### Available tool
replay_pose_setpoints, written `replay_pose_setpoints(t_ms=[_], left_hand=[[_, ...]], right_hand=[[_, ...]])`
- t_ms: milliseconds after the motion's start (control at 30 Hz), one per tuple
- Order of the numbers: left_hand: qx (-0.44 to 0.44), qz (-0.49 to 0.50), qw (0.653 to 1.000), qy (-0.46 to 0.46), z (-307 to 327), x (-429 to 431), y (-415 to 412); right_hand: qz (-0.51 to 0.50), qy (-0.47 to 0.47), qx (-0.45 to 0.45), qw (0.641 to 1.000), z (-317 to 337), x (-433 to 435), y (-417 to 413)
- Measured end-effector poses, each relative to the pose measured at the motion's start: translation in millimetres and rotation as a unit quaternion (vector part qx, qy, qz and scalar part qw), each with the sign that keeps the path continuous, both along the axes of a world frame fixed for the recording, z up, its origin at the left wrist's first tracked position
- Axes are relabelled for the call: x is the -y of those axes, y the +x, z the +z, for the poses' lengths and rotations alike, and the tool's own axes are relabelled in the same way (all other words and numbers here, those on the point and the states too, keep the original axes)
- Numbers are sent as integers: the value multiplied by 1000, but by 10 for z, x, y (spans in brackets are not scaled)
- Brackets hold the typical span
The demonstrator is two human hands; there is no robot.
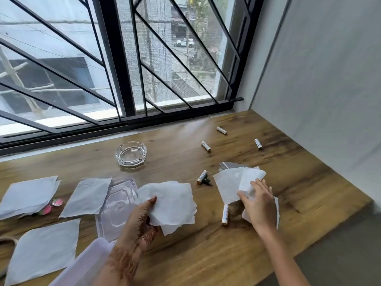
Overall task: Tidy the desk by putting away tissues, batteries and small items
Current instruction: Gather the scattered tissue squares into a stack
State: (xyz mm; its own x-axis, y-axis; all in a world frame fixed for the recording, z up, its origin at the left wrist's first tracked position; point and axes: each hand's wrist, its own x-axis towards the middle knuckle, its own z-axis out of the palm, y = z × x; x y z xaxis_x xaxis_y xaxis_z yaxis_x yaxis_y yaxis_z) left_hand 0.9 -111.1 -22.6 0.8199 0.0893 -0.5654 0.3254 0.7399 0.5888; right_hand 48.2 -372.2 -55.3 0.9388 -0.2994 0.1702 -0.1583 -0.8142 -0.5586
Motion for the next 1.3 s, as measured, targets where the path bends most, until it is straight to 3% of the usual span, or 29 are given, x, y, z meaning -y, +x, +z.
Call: replay_pose_setpoints(t_ms=[200, 367, 467, 600, 700, 900, 1100, 1300], left_hand=[[3, 6, 1000, -2, -31, 15, 3], [11, 3, 1000, -7, -47, 9, 4], [13, 7, 1000, -9, -35, 22, 19], [9, -7, 1000, -16, -26, 58, 30], [21, -13, 999, -25, -28, 82, 40], [34, -16, 998, -50, -48, 133, 31], [72, -57, 986, -142, 44, 177, 5], [76, -78, 982, -154, 19, 166, 2]], right_hand=[[3, 6, 19, 1000, -72, -9, -1], [-12, 12, 95, 995, -16, -55, -8], [-21, 70, 158, 985, 116, -109, -17], [-22, 203, 180, 962, 325, -252, -36], [16, 233, 213, 949, 499, -472, -96], [135, 192, 242, 941, 554, -1049, -307], [249, 79, 180, 948, 333, -1499, -467], [288, 84, 112, 947, 301, -1605, -504]])
